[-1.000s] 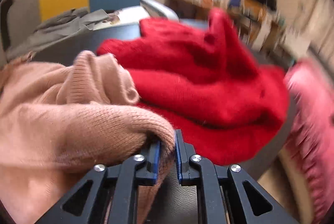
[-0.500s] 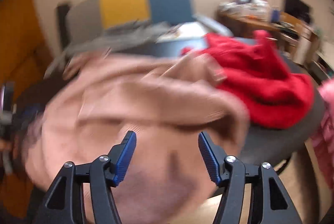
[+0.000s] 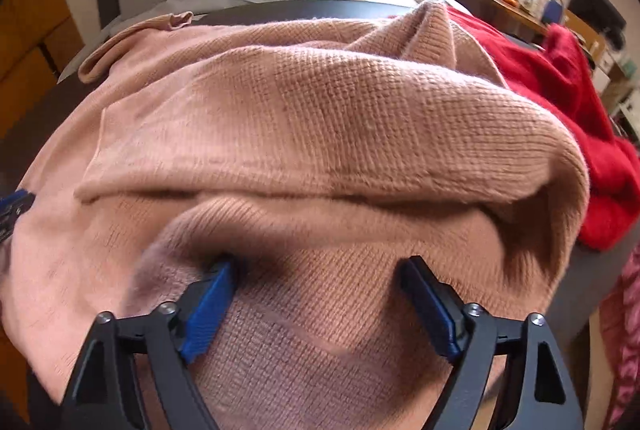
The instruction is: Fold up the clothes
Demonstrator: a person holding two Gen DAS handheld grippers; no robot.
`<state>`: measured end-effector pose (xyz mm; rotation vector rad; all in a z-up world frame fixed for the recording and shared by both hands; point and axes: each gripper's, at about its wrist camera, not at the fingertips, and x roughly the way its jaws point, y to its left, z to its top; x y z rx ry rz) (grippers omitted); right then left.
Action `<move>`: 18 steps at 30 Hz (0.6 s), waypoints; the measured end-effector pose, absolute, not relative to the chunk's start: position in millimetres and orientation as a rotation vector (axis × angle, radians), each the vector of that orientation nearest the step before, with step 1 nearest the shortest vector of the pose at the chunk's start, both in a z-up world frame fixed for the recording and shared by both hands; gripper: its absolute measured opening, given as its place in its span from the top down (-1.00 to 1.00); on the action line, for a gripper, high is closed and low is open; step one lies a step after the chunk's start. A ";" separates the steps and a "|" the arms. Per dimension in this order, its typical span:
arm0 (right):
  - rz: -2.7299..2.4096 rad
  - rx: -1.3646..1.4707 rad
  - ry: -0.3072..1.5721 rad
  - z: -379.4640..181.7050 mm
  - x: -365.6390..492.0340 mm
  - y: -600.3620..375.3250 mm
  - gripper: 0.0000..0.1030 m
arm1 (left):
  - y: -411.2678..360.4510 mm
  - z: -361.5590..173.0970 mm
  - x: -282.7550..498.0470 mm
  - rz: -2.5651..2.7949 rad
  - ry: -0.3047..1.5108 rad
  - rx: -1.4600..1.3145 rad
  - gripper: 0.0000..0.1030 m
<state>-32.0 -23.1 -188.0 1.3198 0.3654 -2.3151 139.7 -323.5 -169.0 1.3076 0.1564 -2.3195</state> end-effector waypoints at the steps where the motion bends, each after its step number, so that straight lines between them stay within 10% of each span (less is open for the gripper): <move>1: -2.310 1.313 0.370 -188.4 -36.1 -29.9 -0.75 | -324.8 -168.9 144.5 -2.298 0.166 1.296 0.40; 14: -2.160 1.258 0.445 -189.8 -95.2 -127.2 -1.00 | -343.1 -145.0 180.0 -2.082 0.447 1.205 0.45; 18: -2.140 1.217 0.401 -162.7 -80.9 -110.3 -0.70 | -340.4 -113.5 175.1 -2.194 0.450 1.099 0.45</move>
